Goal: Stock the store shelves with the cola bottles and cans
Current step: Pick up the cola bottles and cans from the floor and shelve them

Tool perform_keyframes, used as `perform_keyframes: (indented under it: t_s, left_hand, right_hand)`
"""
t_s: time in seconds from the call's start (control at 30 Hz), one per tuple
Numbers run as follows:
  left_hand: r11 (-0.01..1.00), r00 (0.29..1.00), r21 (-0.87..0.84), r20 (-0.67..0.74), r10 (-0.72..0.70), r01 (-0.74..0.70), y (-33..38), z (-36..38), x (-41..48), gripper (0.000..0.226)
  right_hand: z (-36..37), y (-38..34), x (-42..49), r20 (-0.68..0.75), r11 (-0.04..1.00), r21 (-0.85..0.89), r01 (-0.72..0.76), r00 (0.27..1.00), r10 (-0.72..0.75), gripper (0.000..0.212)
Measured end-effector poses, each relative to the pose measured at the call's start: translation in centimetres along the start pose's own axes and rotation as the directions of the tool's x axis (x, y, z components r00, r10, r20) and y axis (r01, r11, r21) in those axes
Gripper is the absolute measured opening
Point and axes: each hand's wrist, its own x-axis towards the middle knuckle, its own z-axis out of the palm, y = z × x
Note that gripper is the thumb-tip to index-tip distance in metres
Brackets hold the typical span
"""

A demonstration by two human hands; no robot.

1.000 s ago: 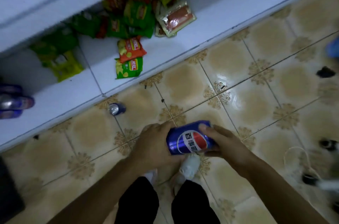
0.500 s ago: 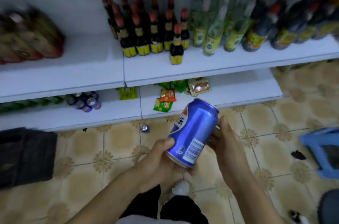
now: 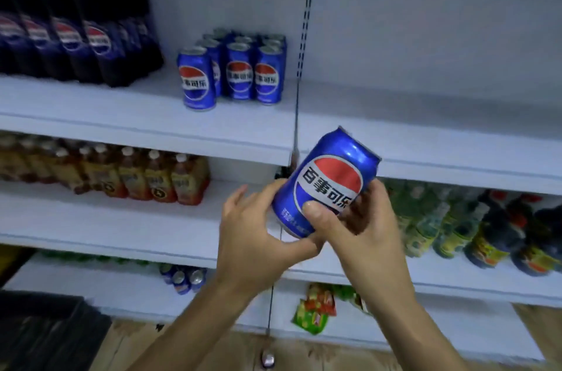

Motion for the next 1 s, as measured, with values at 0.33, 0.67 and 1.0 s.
perform_keyframes:
  t_s: [0.33, 0.67, 1.0]
  left_hand:
    - [0.999, 1.0, 0.039, 0.008, -0.018, 0.017, -13.6, -9.3, 14.9, 0.104]
    - [0.973, 0.972, -0.028, 0.06, -0.228, 0.23, -20.4, -8.9, 23.1, 0.085]
    - [0.963, 0.963, -0.05, 0.057, -0.262, 0.265, -19.7, -8.3, 22.8, 0.085]
  right_hand:
    - [12.1, 1.6, 16.0, 0.026, 0.95, -0.295, 0.101, 0.995, -0.098, 0.078]
    - [16.9, 5.8, 24.3, -0.016, 0.915, -0.4, 0.06, 0.997, -0.072, 0.076]
    - [17.1, 6.7, 25.6, 0.065, 0.891, -0.438, 0.119, 0.993, -0.1, 0.079]
